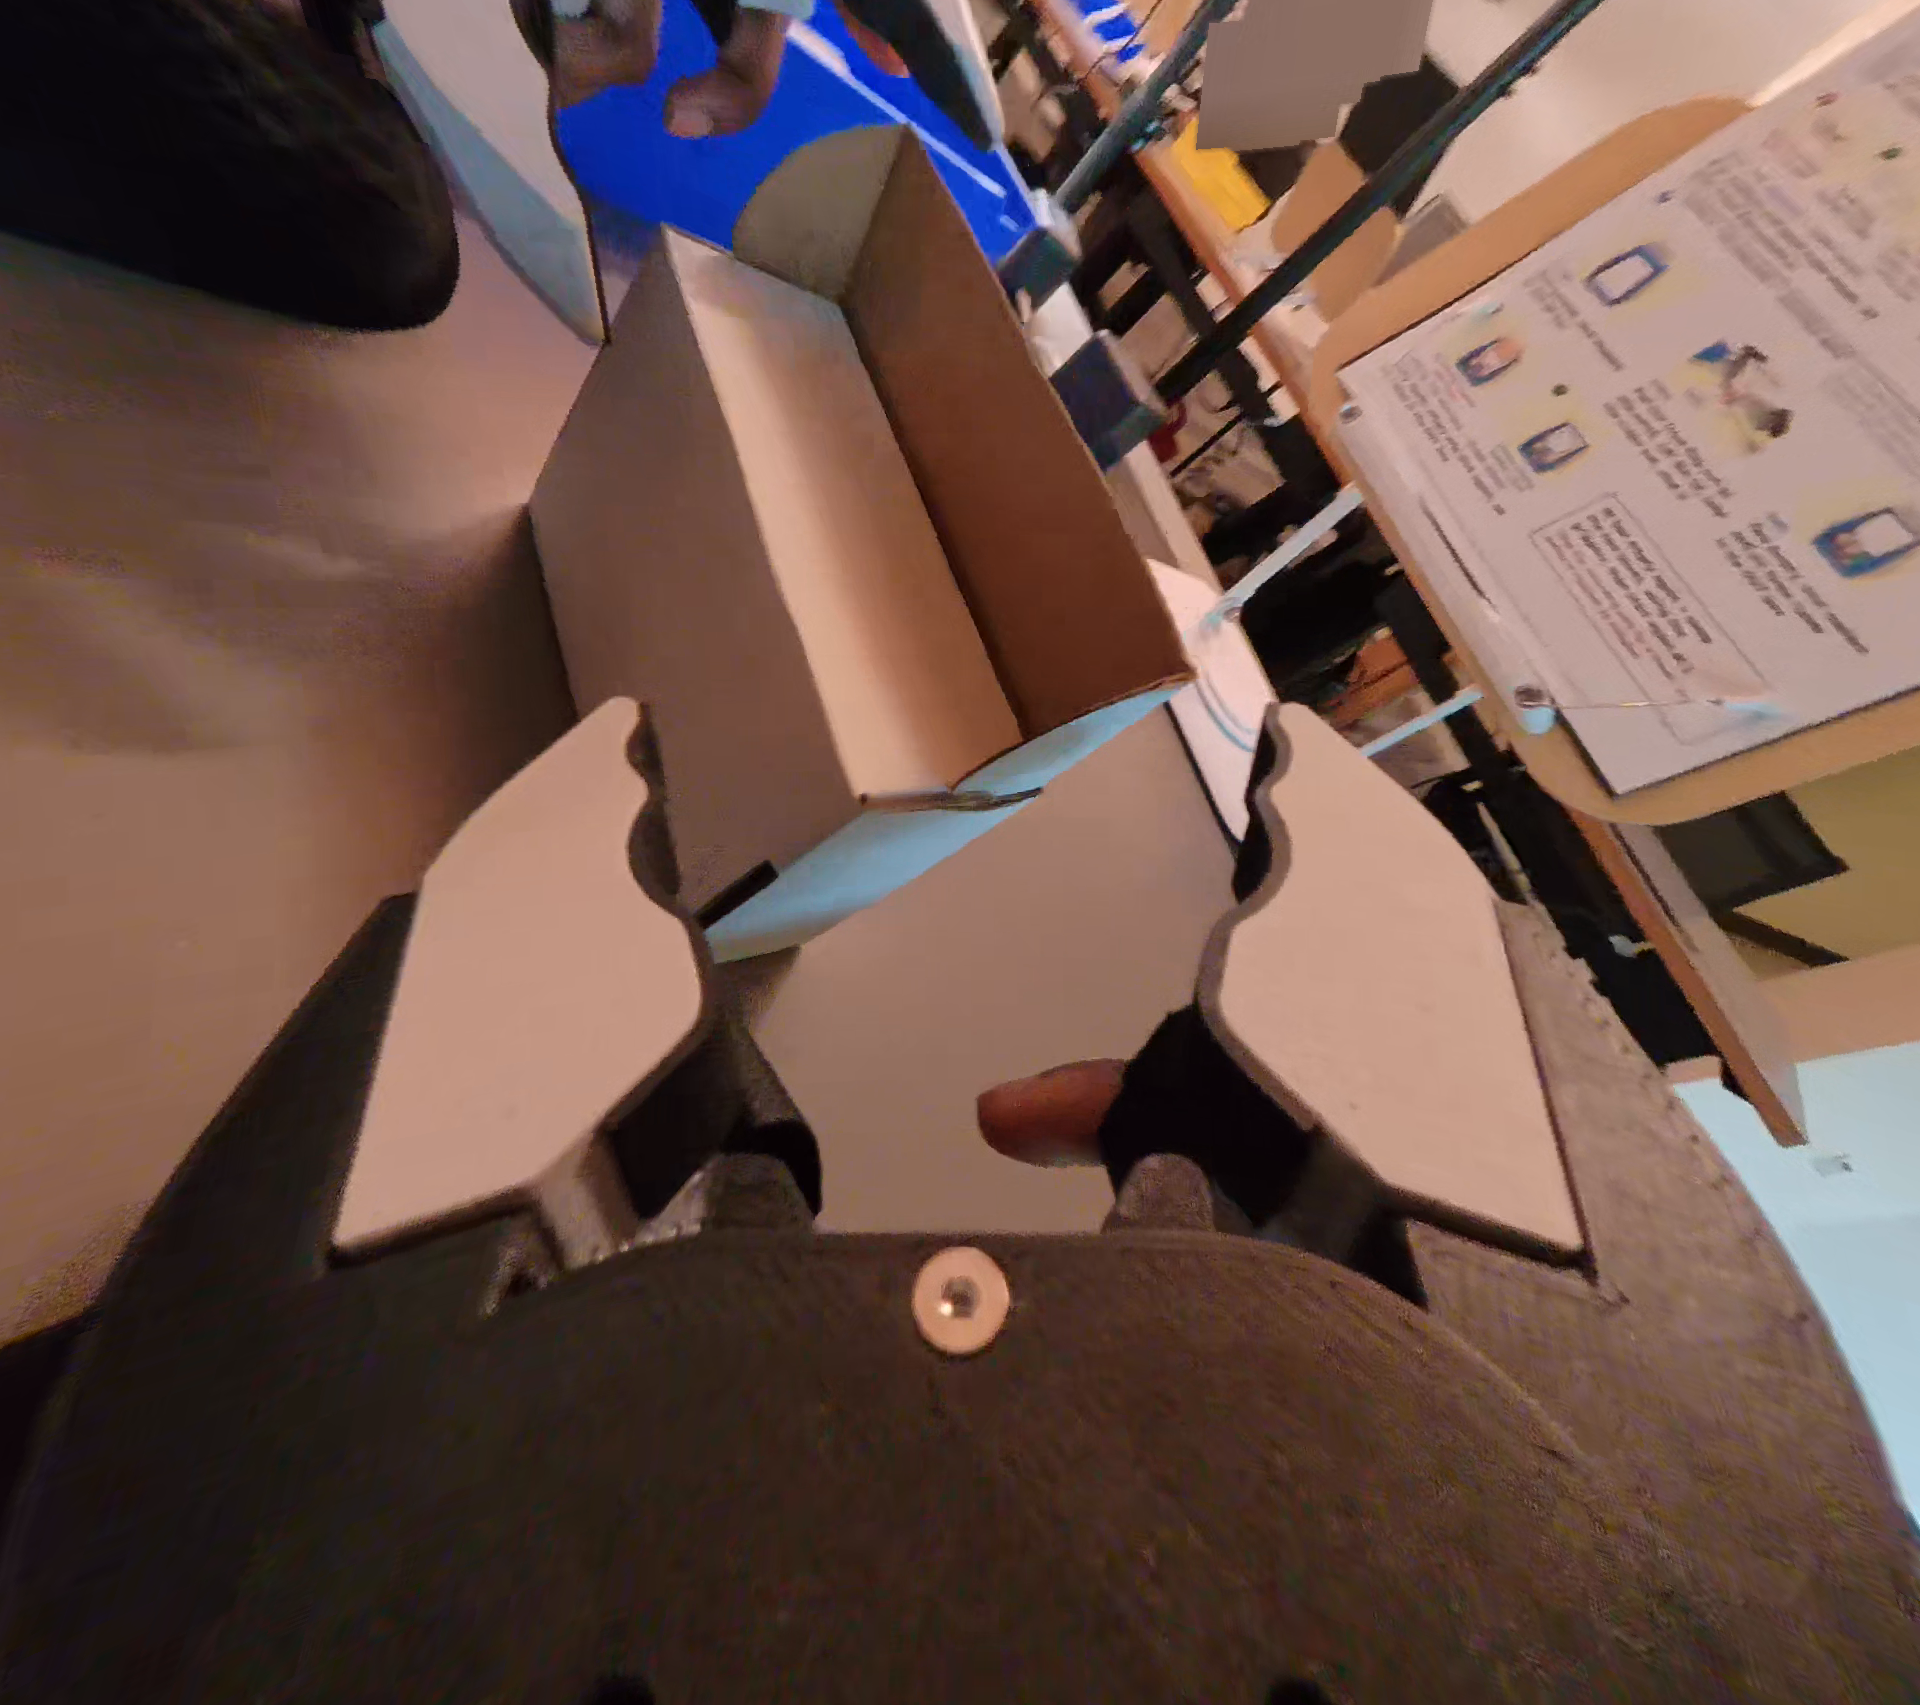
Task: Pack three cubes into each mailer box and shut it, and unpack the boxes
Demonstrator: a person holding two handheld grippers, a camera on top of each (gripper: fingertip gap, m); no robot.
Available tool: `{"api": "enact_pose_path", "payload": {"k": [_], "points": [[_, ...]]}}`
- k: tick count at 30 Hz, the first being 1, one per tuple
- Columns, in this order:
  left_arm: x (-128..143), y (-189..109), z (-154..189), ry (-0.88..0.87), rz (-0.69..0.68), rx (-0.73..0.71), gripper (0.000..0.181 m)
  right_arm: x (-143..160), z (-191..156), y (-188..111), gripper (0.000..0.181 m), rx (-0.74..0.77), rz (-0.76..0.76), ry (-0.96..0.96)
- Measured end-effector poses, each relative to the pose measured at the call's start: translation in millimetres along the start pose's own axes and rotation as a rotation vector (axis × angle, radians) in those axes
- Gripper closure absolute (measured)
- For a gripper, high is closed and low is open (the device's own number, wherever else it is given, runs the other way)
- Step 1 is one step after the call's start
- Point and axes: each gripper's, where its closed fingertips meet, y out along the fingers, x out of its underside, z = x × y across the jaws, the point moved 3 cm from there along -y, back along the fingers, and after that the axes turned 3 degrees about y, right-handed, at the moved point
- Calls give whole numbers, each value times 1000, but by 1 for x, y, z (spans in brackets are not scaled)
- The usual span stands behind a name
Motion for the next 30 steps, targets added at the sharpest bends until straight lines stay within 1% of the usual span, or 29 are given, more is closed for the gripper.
{"api": "enact_pose_path", "payload": {"k": [1,3,4,5,6,9,11,13,15,16,17,18,19,20,21,22,23,24,26,28,30], "points": [[1,3,1,12,-3,19,75,-1,3,3,72,-35,-15,-1],[4,6,3,31,3,21,84,-4,6,9,77,-81,0,-12],[4,6,4,45,12,11,88,-6,7,11,84,-89,16,-32],[4,5,4,61,25,-11,94,-5,5,13,97,-93,18,-53],[4,4,4,71,36,-25,98,-3,5,13,100,-77,16,-68],[7,4,10,48,52,5,115,-4,2,9,120,-39,52,-64],[10,6,14,35,54,13,120,-2,-3,6,125,-49,74,-25],[11,5,16,27,61,19,120,-1,-7,5,124,-64,110,30],[7,2,16,-34,107,43,120,-5,-7,2,124,-103,172,126],[3,-1,13,-93,156,46,118,-10,-3,0,122,-118,233,217],[-1,-6,8,-157,209,38,118,-15,5,-4,126,-107,320,334],[-4,-10,1,-224,253,25,119,-20,17,-8,136,-89,413,467],[-6,-15,-7,-298,294,11,123,-21,27,-13,149,-77,477,591],[-7,-19,-15,-378,334,0,134,-17,35,-14,167,-65,495,689],[-7,-23,-21,-462,371,-3,148,-10,41,-13,180,-54,476,749],[-6,-25,-27,-544,398,5,164,-4,45,-12,181,-41,449,792],[-4,-26,-29,-613,414,31,175,-1,45,-10,181,-52,433,810],[-2,-27,-29,-661,423,72,179,0,42,-9,181,-77,423,819],[2,-26,-27,-716,416,128,181,1,36,-5,181,-119,390,820],[6,-23,-23,-730,389,159,181,1,28,-2,181,-170,360,804],[10,-18,-18,-705,333,173,181,7,23,3,181,-183,300,800]]}}
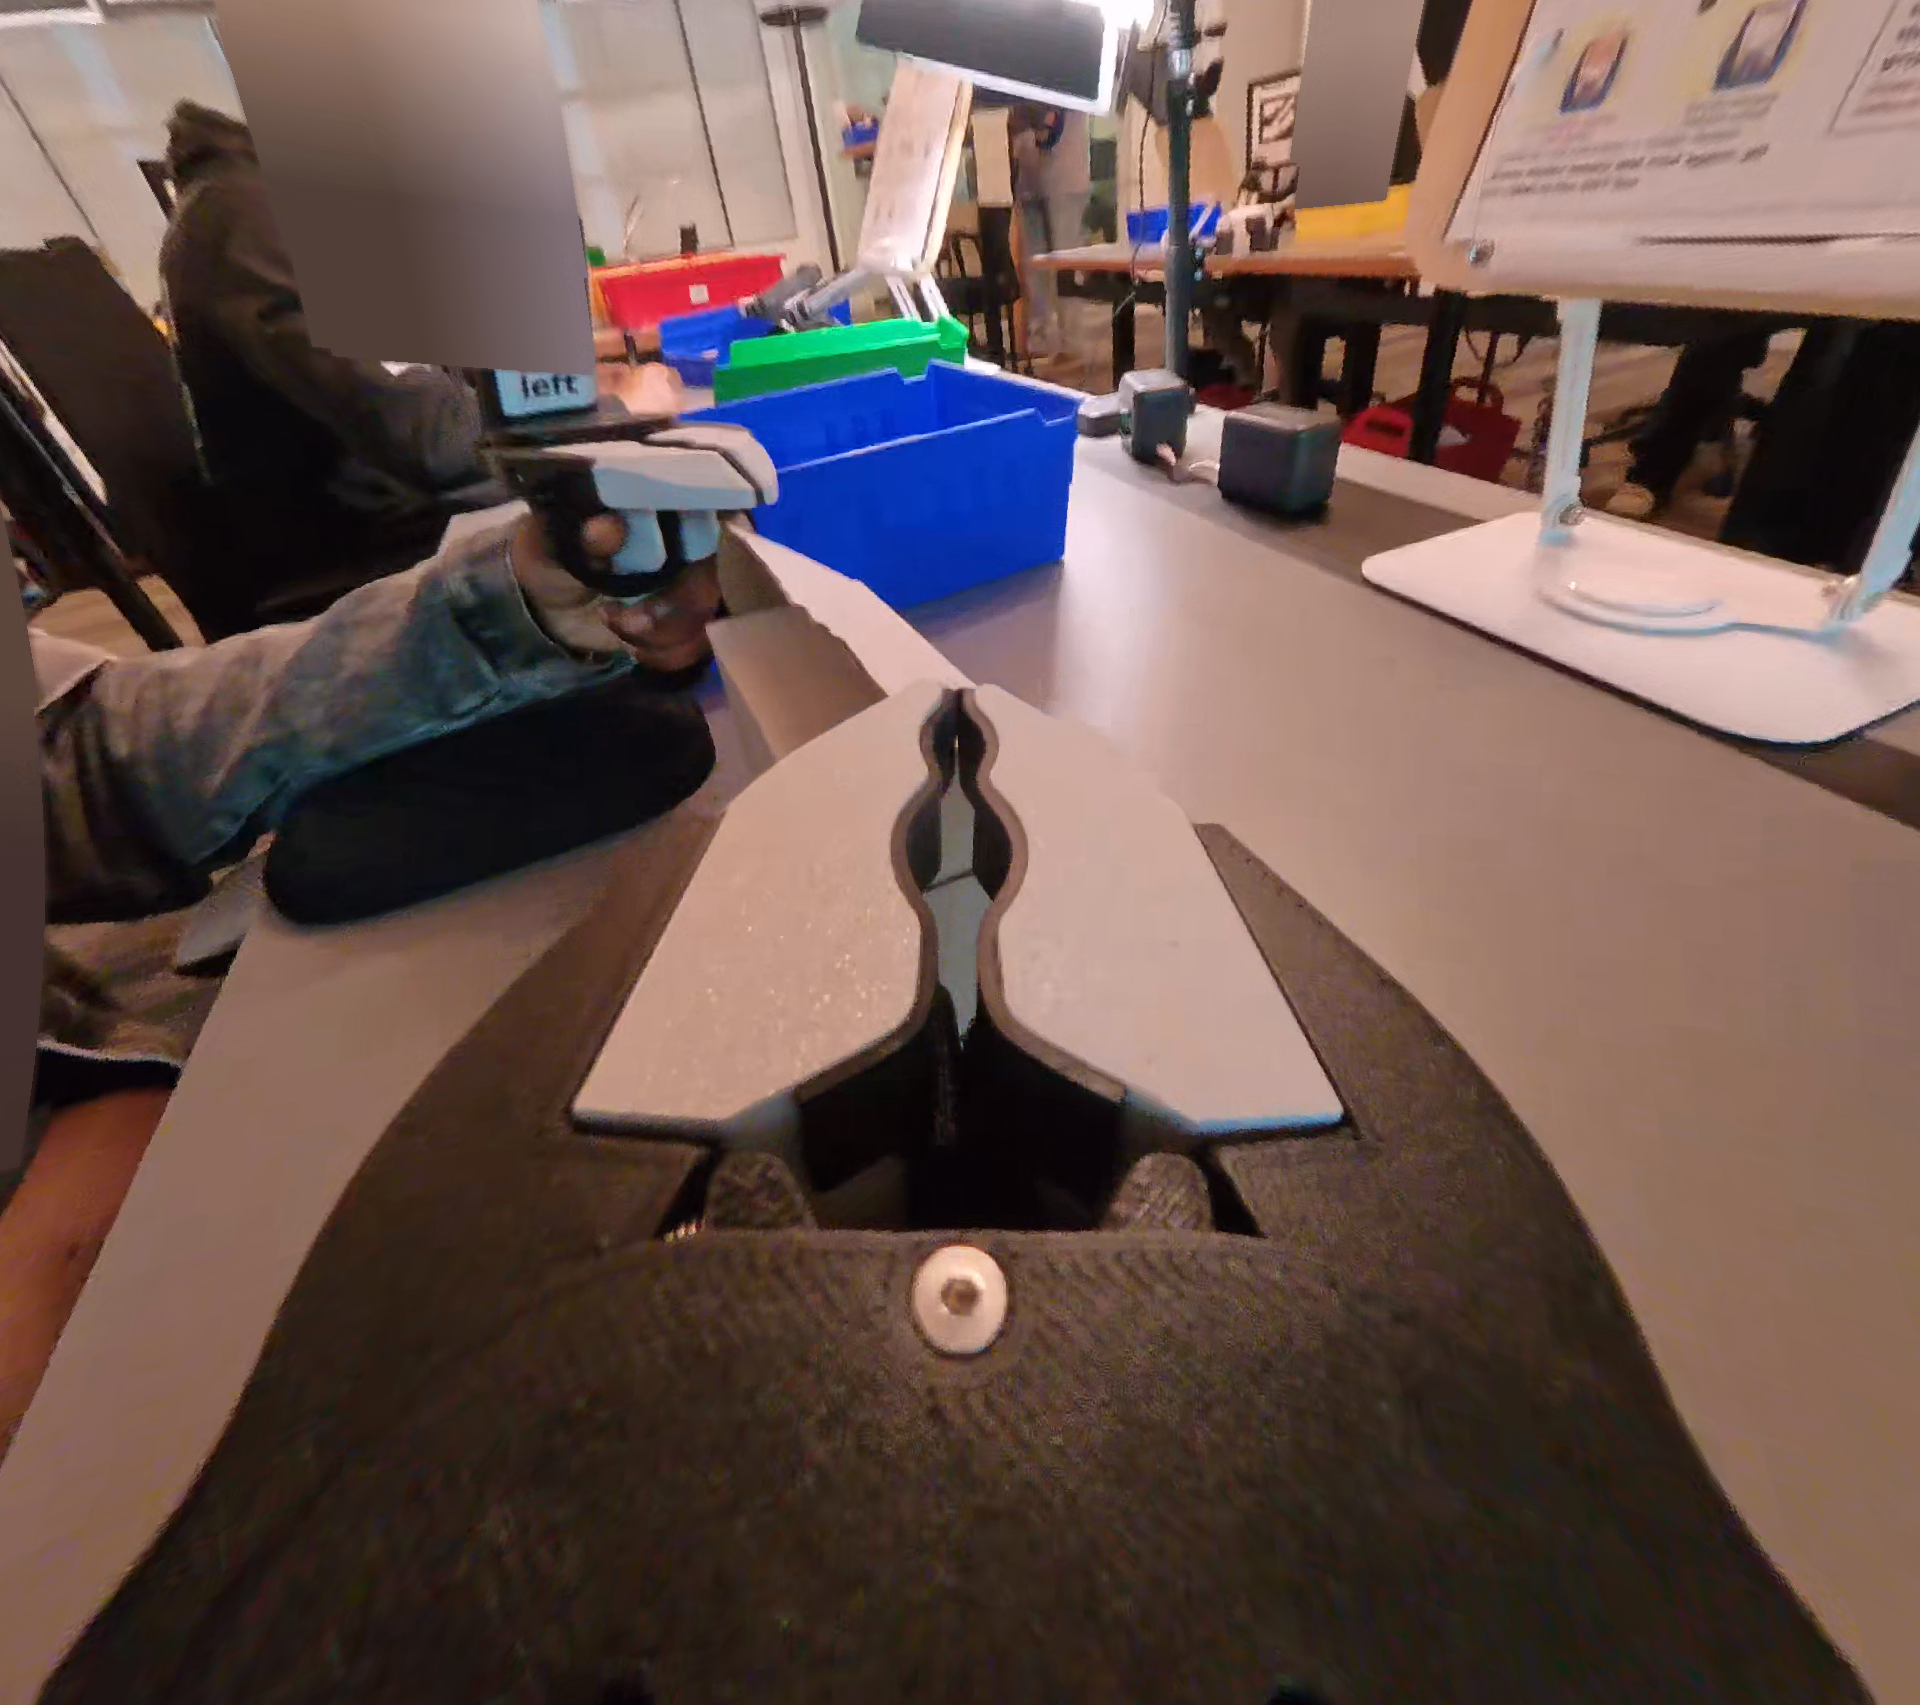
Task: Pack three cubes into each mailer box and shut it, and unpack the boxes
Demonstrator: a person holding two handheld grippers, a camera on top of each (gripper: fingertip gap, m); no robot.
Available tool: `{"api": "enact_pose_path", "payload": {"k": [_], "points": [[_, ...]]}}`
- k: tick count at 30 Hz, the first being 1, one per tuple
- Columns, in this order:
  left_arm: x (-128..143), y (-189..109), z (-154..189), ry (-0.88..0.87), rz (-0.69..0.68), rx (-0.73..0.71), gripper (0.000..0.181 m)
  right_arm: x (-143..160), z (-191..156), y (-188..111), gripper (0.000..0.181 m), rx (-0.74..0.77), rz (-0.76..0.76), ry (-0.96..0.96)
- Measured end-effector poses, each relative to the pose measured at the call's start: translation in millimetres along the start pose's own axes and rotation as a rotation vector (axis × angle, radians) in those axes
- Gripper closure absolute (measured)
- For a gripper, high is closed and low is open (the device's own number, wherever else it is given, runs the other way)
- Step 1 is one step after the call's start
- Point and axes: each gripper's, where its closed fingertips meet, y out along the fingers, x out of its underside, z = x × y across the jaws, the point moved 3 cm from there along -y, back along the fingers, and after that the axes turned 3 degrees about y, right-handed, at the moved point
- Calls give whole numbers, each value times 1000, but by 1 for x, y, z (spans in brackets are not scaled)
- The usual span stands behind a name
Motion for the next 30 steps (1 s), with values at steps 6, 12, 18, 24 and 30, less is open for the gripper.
{"api": "enact_pose_path", "payload": {"k": [6,12,18,24,30], "points": [[13,1,3,32,-92,41,181,9,-2,1,181,-41,-63,1],[25,2,5,78,-176,57,181,23,-3,3,181,-34,-156,-75],[27,1,6,145,-228,43,181,27,-5,2,181,-8,-191,-216],[27,1,6,176,-236,26,181,27,-5,3,181,21,-197,-298],[6,-3,-17,-167,-29,-86,126,3,9,-2,146,55,-23,23]]}}
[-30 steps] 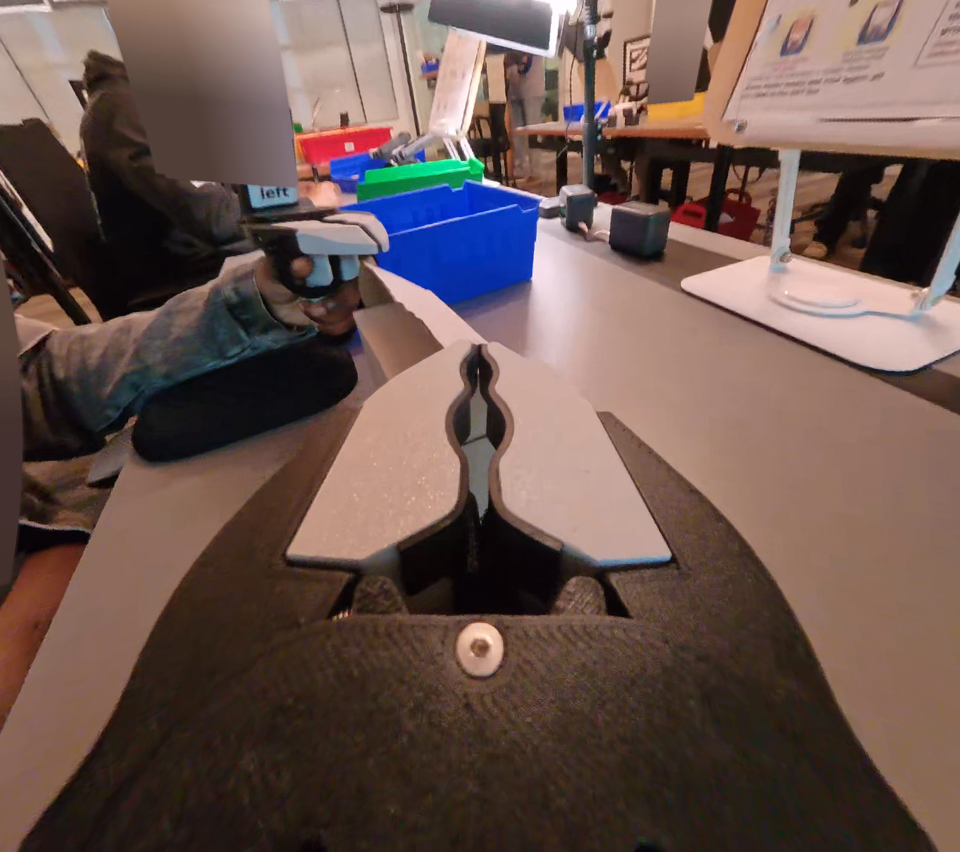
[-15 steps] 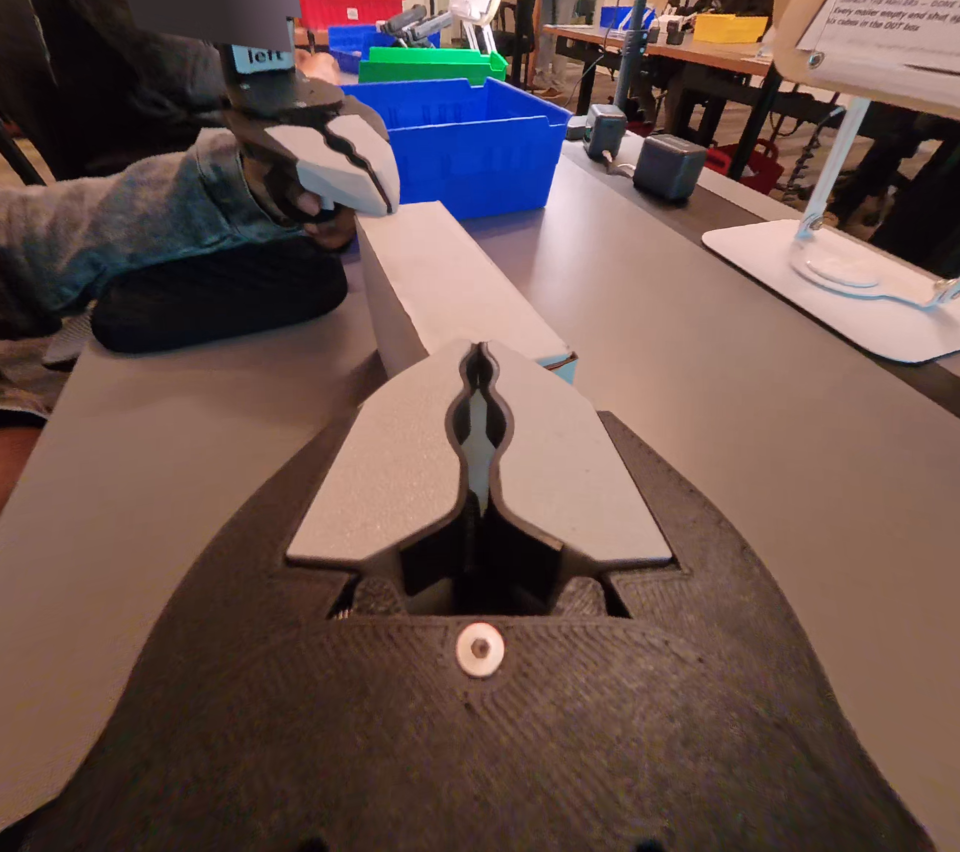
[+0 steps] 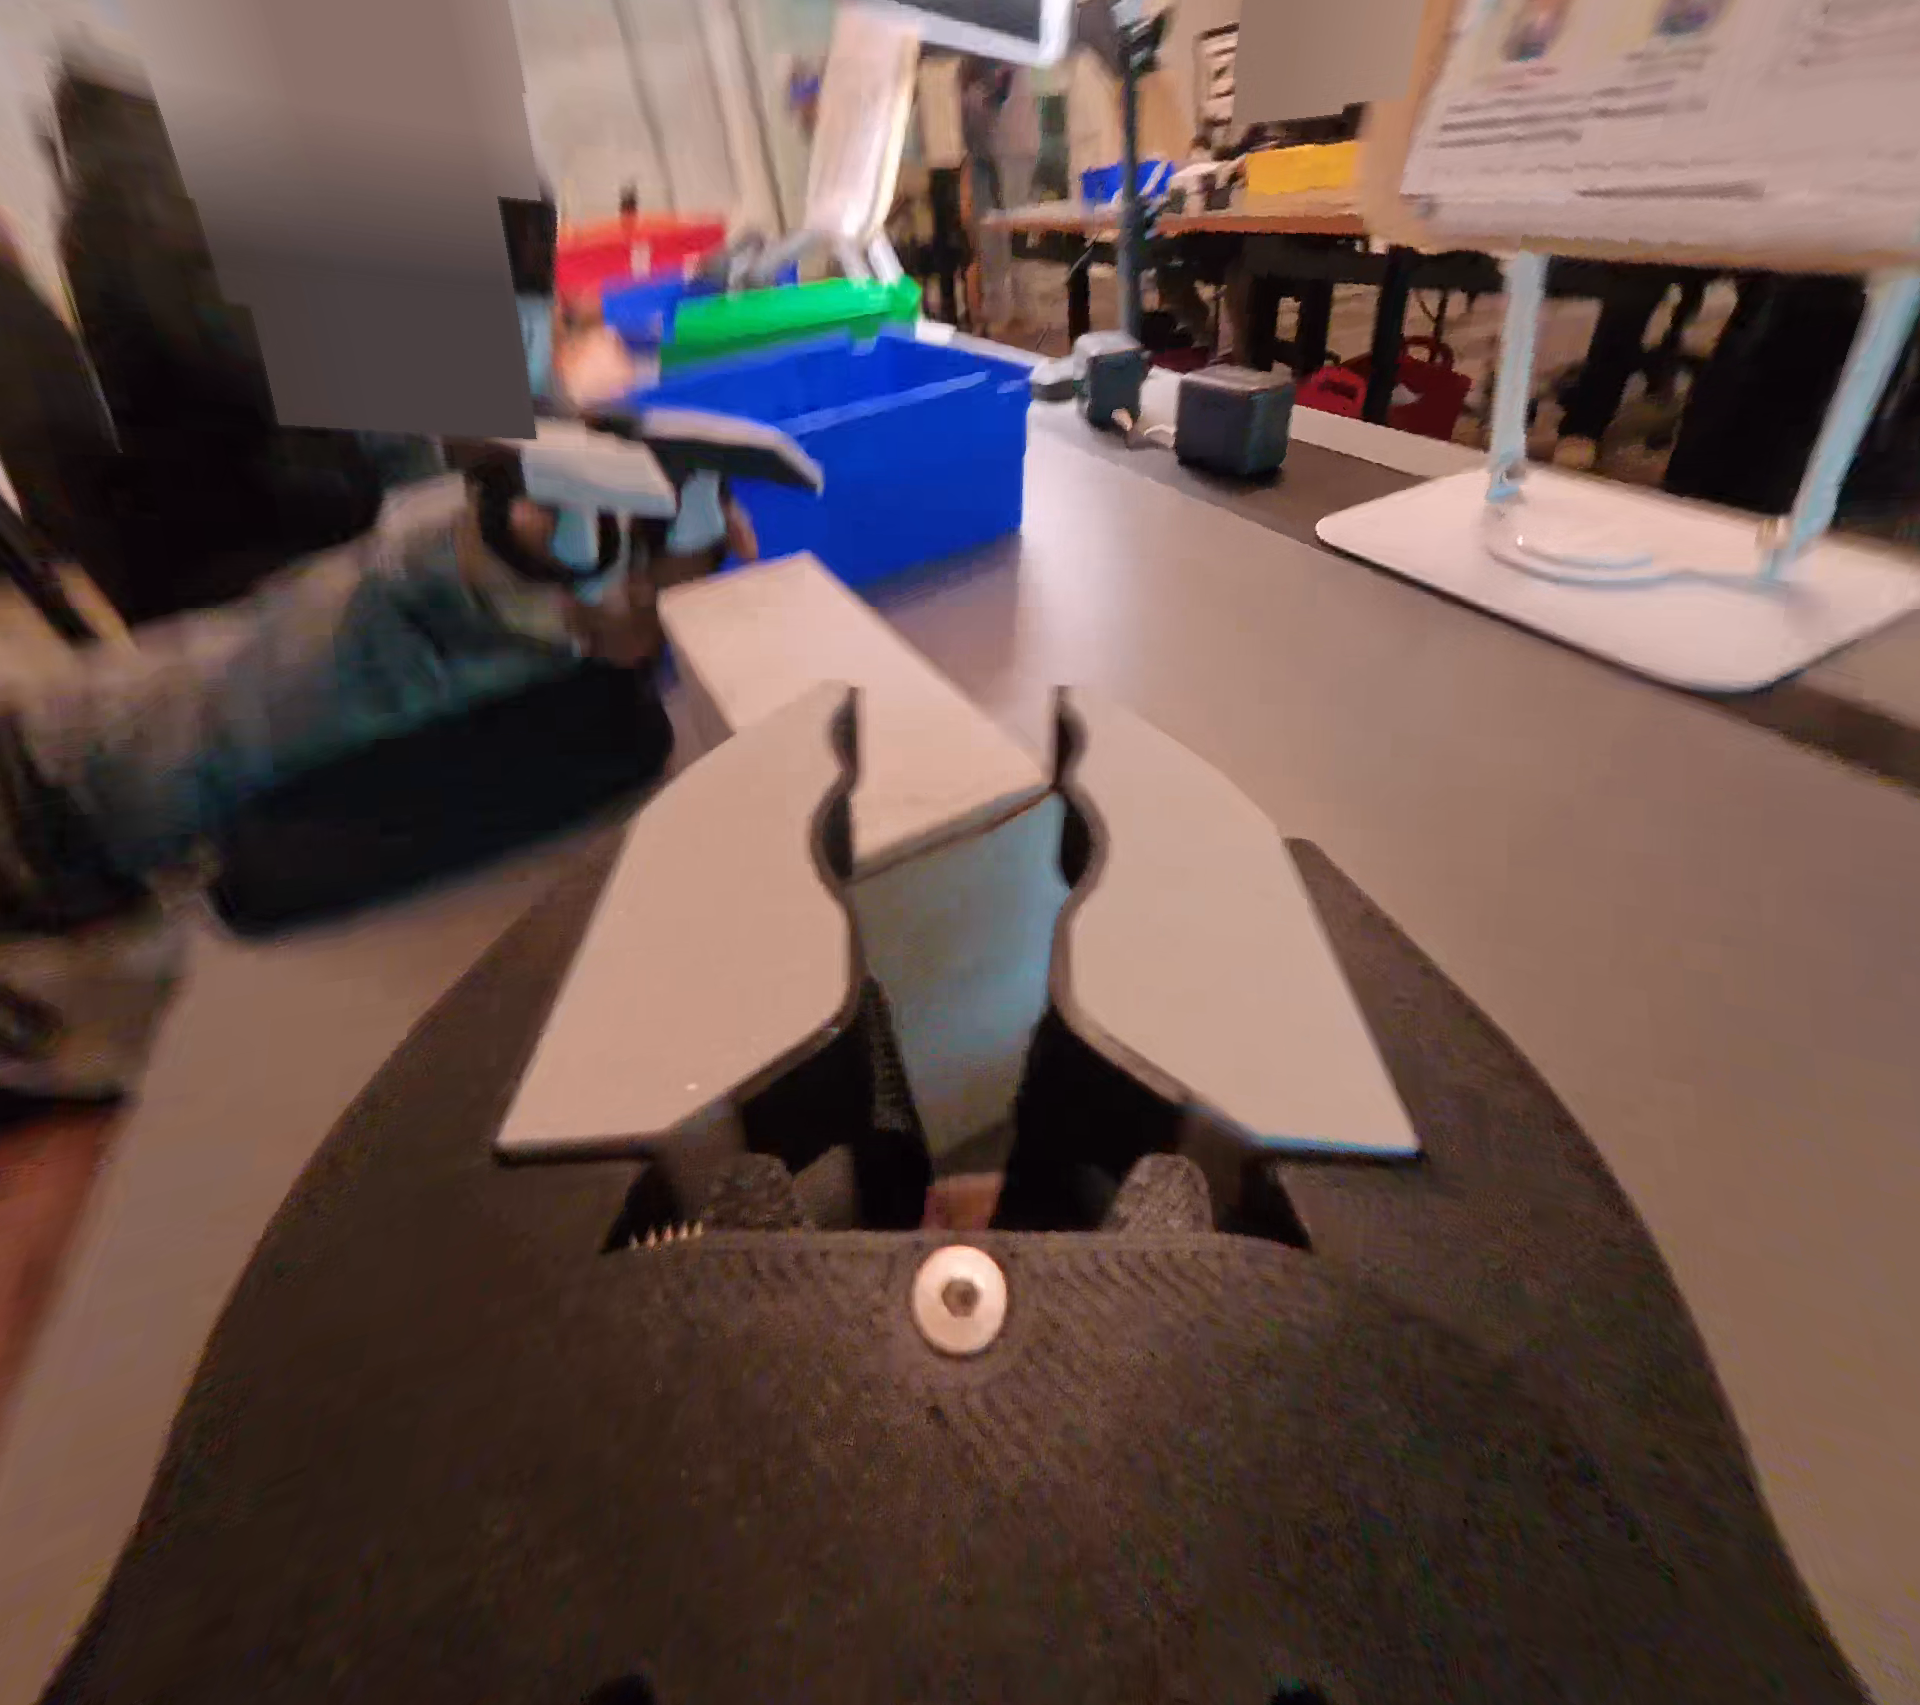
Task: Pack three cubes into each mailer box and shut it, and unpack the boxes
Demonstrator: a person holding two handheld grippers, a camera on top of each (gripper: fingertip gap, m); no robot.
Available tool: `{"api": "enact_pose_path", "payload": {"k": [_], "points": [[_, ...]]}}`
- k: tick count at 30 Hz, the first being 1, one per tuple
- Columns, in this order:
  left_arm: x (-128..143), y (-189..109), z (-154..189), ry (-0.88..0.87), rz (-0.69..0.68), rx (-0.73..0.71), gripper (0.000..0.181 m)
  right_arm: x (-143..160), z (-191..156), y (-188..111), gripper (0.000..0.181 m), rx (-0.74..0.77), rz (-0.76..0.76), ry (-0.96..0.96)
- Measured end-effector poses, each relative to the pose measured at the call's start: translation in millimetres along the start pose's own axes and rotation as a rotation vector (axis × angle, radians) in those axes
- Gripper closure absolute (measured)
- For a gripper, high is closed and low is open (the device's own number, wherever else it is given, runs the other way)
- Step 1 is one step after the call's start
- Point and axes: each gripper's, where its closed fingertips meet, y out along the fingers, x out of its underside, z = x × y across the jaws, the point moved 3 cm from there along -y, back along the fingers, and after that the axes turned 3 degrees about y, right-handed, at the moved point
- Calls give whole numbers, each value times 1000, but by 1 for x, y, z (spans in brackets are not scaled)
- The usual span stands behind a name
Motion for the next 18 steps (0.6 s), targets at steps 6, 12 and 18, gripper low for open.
{"api": "enact_pose_path", "payload": {"k": [6,12,18], "points": [[20,4,-5,-386,-133,87,107,14,15,0,109,-11,-133,467],[42,12,5,-409,-285,114,113,42,2,11,115,-82,-316,597],[33,18,25,-251,-232,185,144,36,-10,16,127,-94,-290,362]]}}
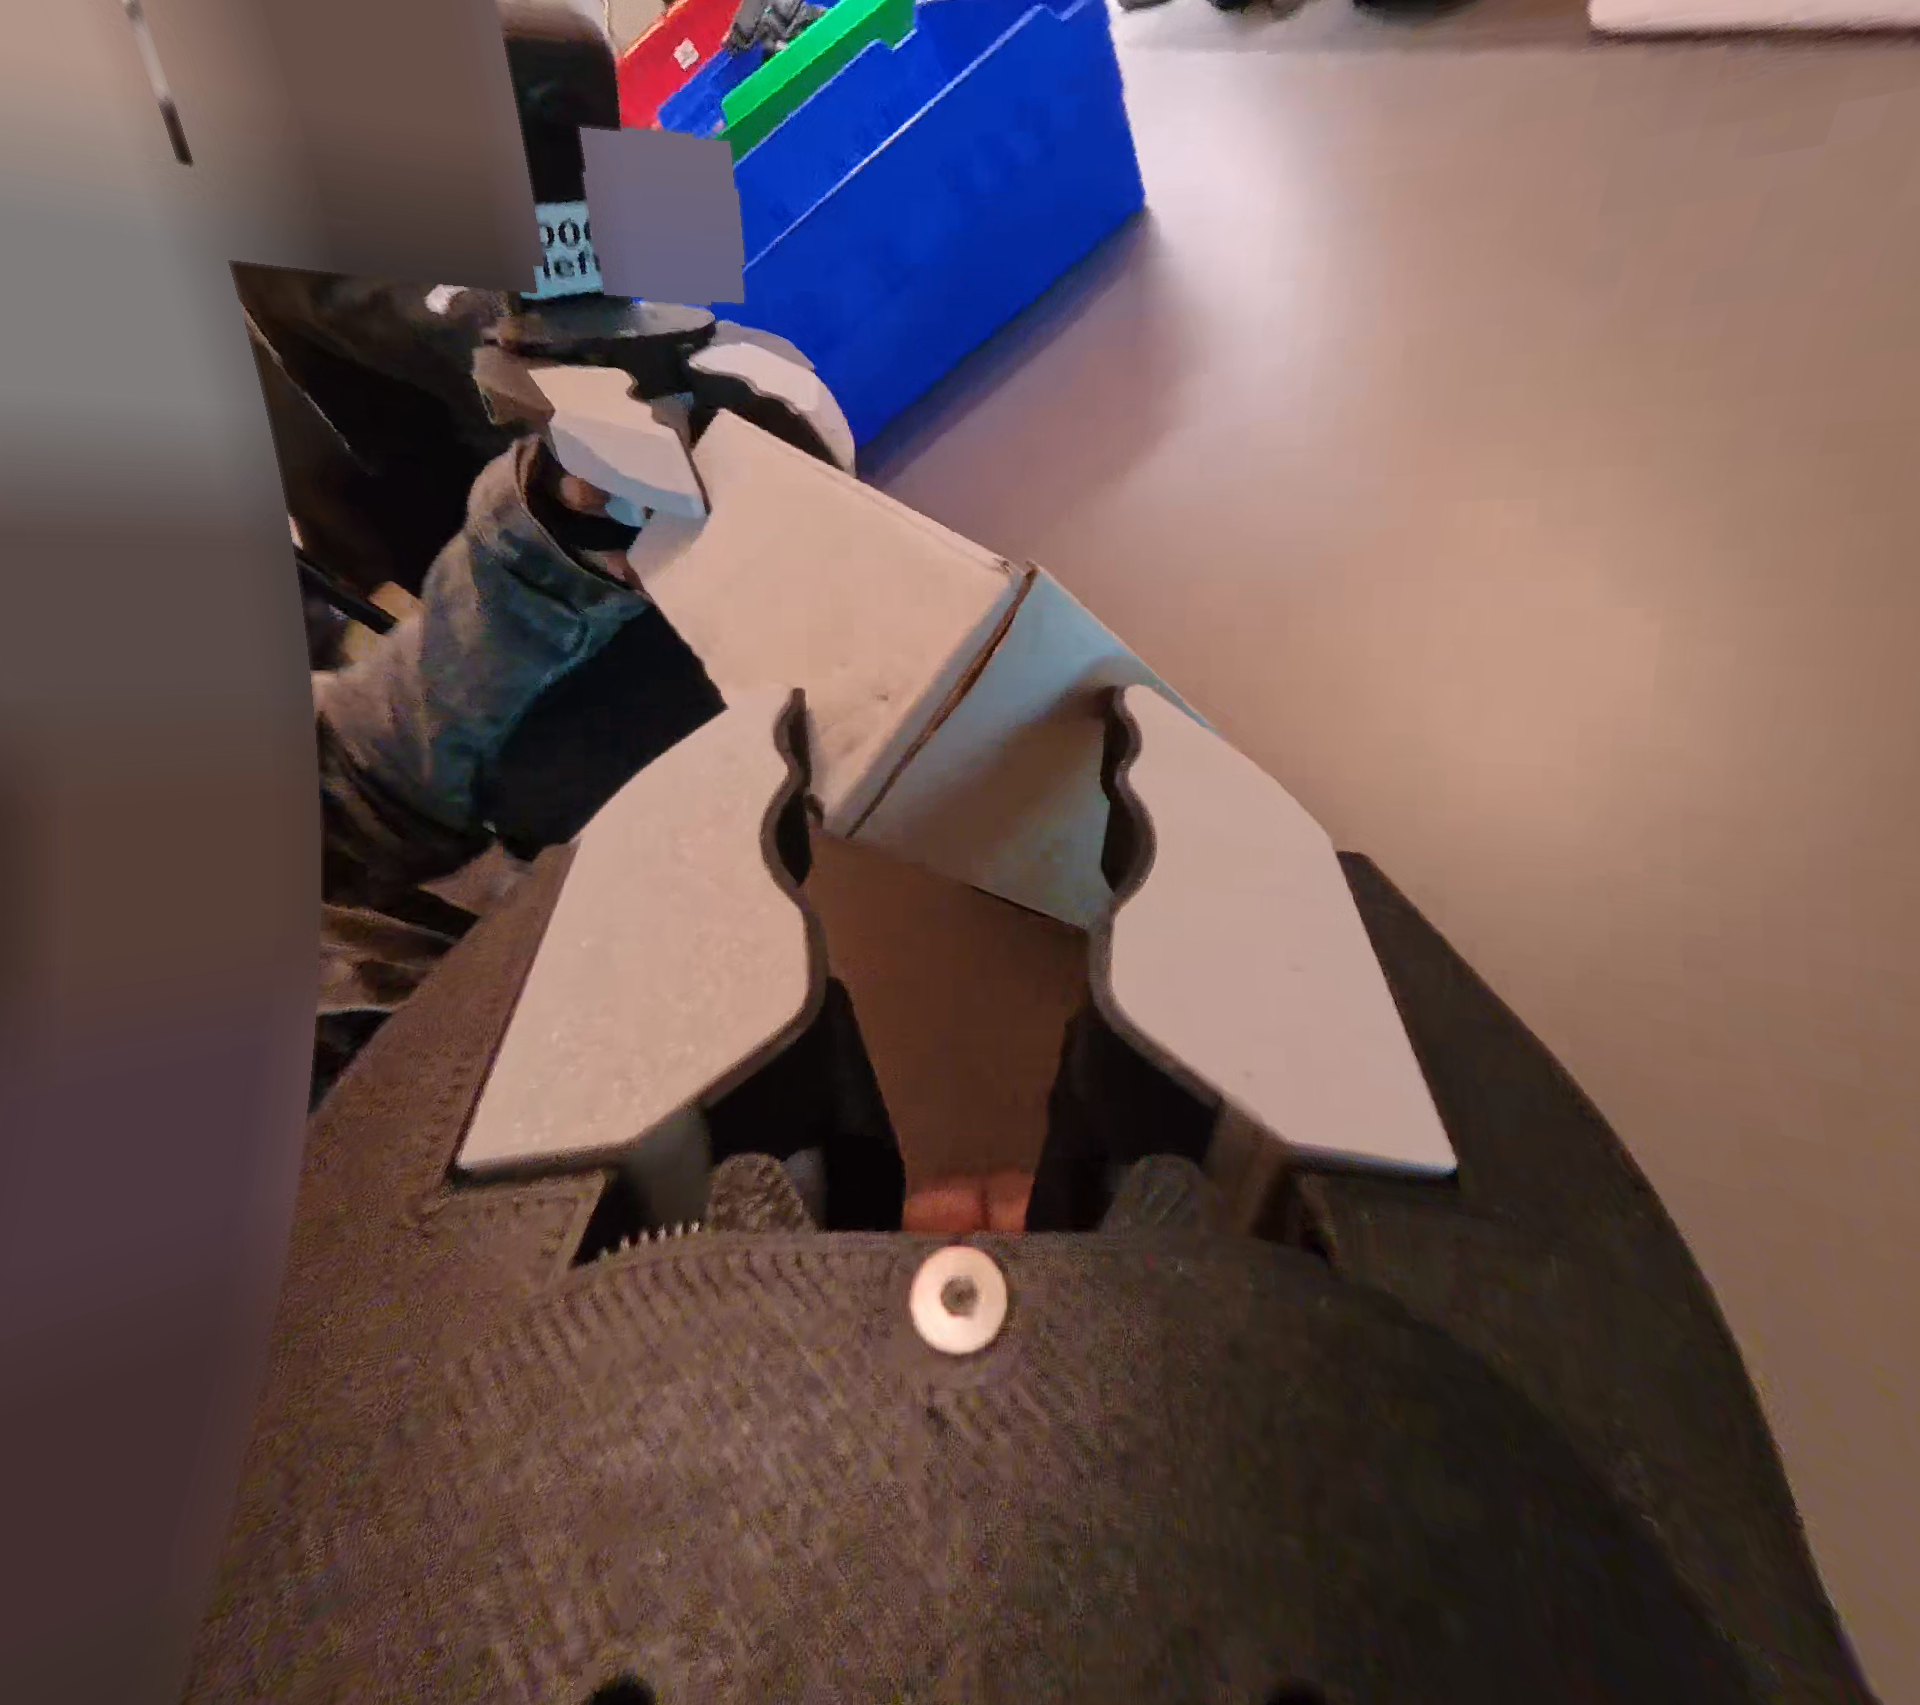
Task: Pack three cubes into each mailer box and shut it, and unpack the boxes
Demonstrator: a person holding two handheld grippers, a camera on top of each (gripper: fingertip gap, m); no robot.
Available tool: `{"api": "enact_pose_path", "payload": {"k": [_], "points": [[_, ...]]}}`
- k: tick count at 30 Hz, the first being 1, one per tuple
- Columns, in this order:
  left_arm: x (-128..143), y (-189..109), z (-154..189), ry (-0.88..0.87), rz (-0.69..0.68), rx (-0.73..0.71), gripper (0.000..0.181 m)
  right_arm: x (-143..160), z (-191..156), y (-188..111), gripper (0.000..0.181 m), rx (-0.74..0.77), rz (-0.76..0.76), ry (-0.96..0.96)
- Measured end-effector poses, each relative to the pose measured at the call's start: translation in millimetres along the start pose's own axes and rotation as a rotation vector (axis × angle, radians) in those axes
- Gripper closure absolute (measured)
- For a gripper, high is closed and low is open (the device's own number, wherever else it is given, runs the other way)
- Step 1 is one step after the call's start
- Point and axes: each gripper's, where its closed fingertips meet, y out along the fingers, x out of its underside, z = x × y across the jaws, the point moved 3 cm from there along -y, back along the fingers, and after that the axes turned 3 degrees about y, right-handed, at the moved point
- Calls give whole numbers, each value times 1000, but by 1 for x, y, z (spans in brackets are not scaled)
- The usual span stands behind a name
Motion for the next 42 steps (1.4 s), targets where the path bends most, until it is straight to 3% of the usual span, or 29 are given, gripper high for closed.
{"api": "enact_pose_path", "payload": {"k": [2,8,13,15,20,25,33,40,42], "points": [[-1,0,1,40,-15,-47,143,-1,-4,1,131,29,13,-91],[-5,-17,-11,192,-82,-320,100,0,-4,0,133,13,11,-68],[-1,-38,-6,197,-70,-495,98,2,-6,-1,134,21,2,-44],[4,-37,-2,146,-84,-468,103,4,-8,-2,134,25,-13,-52],[31,-26,21,33,-219,-237,111,24,-17,-8,138,41,-95,-109],[40,-24,29,161,-170,-269,112,37,-20,-11,139,58,-114,-135],[55,-23,31,428,-211,-281,112,63,-28,-13,144,109,-241,-206],[60,-23,31,414,-239,-259,115,84,-30,-11,147,156,-394,-279],[60,-25,28,368,-230,-243,123,83,-25,-17,133,223,-459,-324]]}}
